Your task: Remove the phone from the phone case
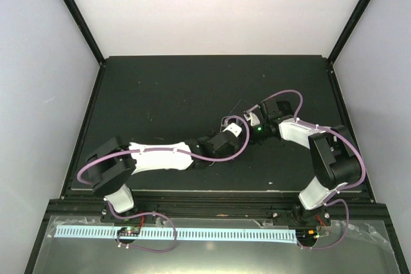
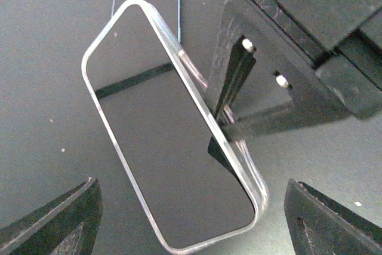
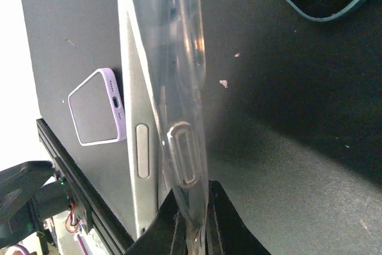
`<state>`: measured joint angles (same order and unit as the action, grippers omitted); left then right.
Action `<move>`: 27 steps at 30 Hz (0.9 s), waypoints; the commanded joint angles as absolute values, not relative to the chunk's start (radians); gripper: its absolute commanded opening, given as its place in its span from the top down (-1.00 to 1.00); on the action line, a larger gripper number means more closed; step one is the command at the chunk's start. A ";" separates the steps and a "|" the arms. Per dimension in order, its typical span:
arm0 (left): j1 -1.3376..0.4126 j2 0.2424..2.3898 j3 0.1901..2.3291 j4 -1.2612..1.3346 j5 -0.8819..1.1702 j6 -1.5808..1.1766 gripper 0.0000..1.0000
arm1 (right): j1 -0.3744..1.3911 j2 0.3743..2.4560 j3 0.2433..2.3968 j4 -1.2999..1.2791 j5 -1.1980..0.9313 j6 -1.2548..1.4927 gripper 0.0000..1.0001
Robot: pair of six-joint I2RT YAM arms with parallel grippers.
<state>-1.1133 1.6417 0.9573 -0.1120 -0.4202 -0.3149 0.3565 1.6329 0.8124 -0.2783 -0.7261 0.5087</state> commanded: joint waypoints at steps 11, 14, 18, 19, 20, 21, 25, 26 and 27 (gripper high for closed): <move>-1.118 1.802 1.098 -0.292 -0.662 -0.294 -0.38 | 0.353 1.646 0.861 -0.265 -0.814 0.521 0.98; -1.118 1.800 1.090 -0.306 -0.688 -0.303 -0.29 | 0.351 1.648 0.862 -0.267 -0.819 0.518 0.98; -1.118 1.809 1.087 -0.343 -0.725 -0.315 -0.12 | 0.350 1.650 0.861 -0.267 -0.831 0.517 0.98; -1.119 1.815 1.088 -0.361 -0.747 -0.321 -0.13 | 0.349 1.649 0.861 -0.268 -0.836 0.517 0.98; -1.120 1.820 1.086 -0.379 -0.767 -0.329 -0.19 | 0.347 1.648 0.860 -0.265 -0.843 0.519 0.98; -1.120 1.827 1.087 -0.400 -0.793 -0.340 -0.32 | 0.345 1.648 0.859 -0.260 -0.852 0.522 0.98; -1.120 1.854 1.082 -0.457 -0.869 -0.370 -0.42 | 0.342 1.645 0.857 -0.254 -0.872 0.523 0.98; -1.121 1.854 1.078 -0.459 -0.878 -0.370 -0.34 | 0.342 1.645 0.857 -0.254 -0.876 0.522 0.98; -1.121 1.849 1.074 -0.454 -0.886 -0.364 -0.24 | 0.342 1.645 0.857 -0.252 -0.878 0.522 0.98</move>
